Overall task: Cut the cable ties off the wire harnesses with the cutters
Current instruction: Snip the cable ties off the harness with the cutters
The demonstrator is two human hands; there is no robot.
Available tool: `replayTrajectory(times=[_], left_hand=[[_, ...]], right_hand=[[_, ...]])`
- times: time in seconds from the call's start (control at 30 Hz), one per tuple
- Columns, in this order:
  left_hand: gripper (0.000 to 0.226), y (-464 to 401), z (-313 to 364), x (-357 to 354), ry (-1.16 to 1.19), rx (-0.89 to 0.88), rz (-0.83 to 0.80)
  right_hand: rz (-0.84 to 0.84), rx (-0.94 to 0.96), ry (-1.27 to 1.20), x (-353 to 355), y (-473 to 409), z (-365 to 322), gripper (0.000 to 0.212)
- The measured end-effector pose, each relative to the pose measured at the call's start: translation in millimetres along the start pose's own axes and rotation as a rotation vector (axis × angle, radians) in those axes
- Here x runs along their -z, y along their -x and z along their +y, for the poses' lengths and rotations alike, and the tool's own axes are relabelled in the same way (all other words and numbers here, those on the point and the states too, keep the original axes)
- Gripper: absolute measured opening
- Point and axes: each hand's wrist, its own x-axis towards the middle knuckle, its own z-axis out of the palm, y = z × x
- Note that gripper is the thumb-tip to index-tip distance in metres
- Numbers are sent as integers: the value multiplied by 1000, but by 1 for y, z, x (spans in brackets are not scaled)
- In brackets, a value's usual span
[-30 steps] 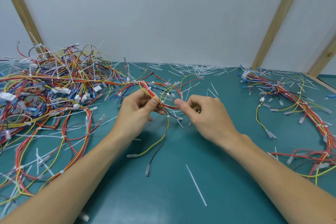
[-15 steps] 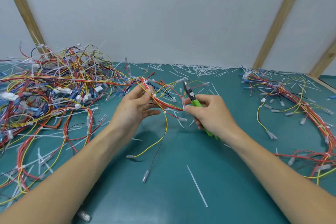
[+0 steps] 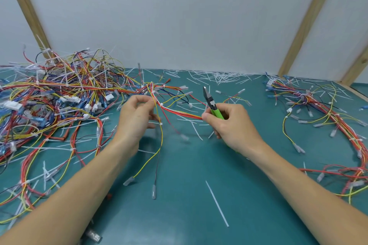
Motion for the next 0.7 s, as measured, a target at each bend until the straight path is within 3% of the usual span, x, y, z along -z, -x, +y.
replayTrajectory(times=[0.07,0.17,0.23,0.3,0.33,0.4,0.5,0.7], left_hand=[[19,0,0,0,-104,-154,142],[30,8,7,3,-248,-555,314],[22,19,12,1,-330,-861,296],[5,30,11,-7,-402,-1044,119],[6,34,8,-12,-420,-1020,-7],[19,39,2,-19,-508,-801,-183],[33,32,-5,-17,-695,-565,-132],[27,25,-6,-17,-282,-304,-294]], right_hand=[[36,9,4,-1,1,-2,20],[82,6,-47,-2,2,-4,21],[92,9,-59,-4,3,-7,23],[88,14,-70,-8,5,-9,26],[83,14,-87,-9,7,-10,26],[74,4,-153,-12,8,-12,22],[46,-27,-250,-15,10,-15,19],[-44,-11,-268,-24,17,-20,17]])
